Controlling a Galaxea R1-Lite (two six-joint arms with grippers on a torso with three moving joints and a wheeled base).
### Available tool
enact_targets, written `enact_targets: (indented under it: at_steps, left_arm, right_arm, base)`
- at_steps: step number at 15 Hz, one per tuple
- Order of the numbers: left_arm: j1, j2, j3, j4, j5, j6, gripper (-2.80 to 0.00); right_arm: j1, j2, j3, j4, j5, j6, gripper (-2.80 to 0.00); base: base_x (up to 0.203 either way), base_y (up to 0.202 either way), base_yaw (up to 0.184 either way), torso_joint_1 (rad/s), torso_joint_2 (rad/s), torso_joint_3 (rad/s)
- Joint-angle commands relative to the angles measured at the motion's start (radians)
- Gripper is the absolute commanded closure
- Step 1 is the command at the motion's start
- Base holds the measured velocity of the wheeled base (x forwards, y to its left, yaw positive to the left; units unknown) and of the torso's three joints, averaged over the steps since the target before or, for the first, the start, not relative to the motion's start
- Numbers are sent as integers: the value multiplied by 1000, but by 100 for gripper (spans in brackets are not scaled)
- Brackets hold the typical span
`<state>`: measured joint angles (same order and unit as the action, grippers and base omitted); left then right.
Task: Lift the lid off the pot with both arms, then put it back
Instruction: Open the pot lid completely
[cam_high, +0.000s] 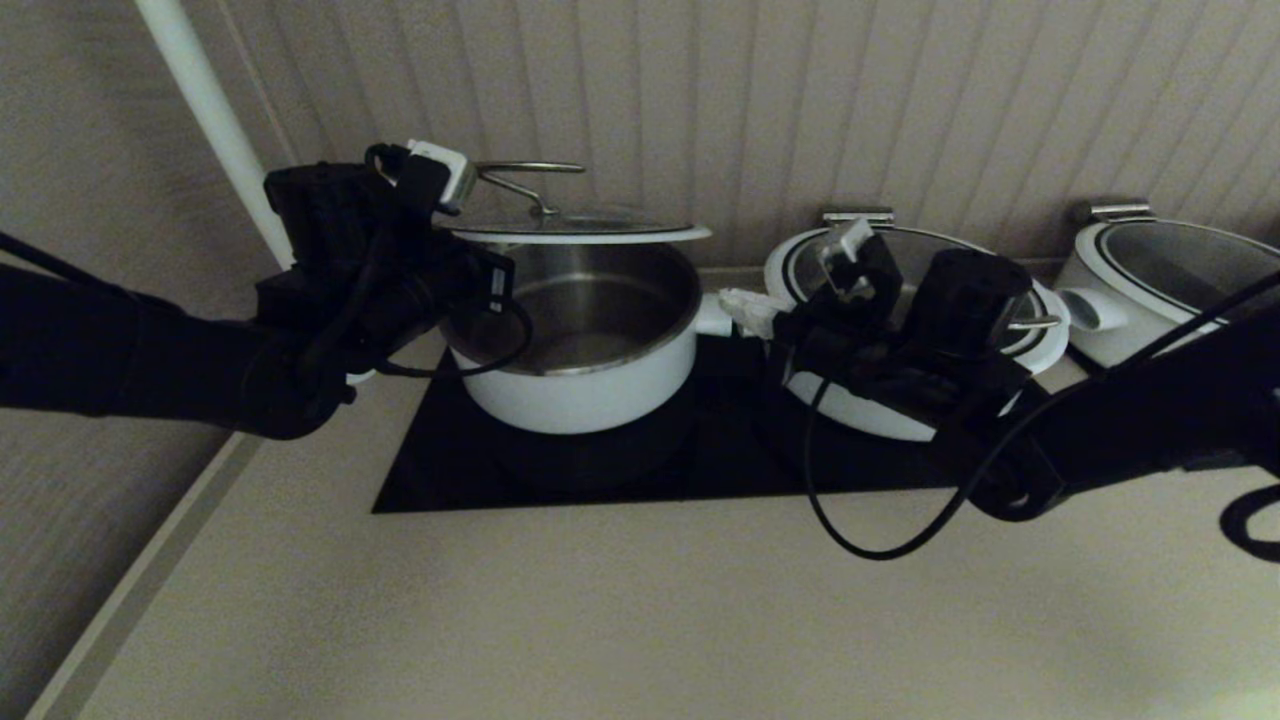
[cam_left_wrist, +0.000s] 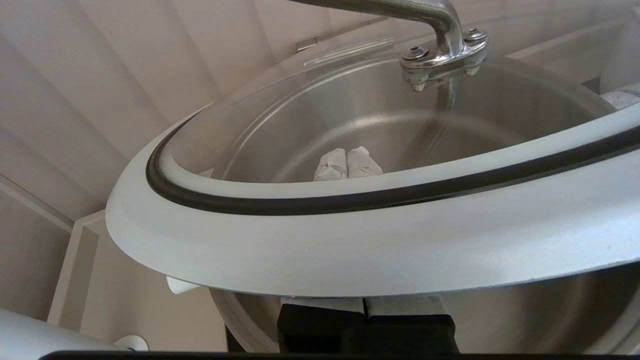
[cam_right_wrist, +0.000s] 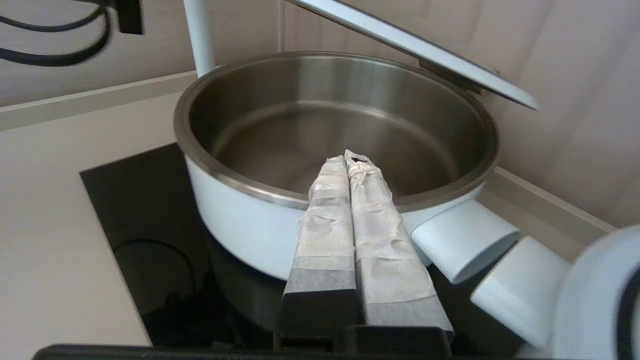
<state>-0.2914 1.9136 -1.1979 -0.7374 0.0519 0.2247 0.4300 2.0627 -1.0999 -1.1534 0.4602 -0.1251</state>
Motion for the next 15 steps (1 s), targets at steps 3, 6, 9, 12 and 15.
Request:
enact_targets:
  at_steps: [3, 6, 9, 12, 15]
  left_arm:
    - [0, -3, 0, -5, 1, -10, 0]
    - [0, -4, 0, -5, 2, -11, 0]
    - [0, -7, 0, -5, 2, -11, 0]
    - [0, -5, 0, -5, 2, -11, 0]
    - [0, -5, 0, -5, 3, -11, 0]
  right_arm:
    - [-19, -77, 69, -6, 0, -23, 0]
    - [-31, -117, 83, -3, -14, -27, 0]
    - [-32, -170, 120, 4, -76, -27, 0]
    - [-34, -224, 179, 5, -91, -27, 0]
    - [-34, -274, 247, 6, -152, -29, 0]
  base:
    - [0, 0, 0, 0, 0, 0]
    - [0, 0, 0, 0, 0, 0]
    - [0, 0, 0, 0, 0, 0]
    - [0, 0, 0, 0, 0, 0]
    - [0, 0, 0, 0, 0, 0]
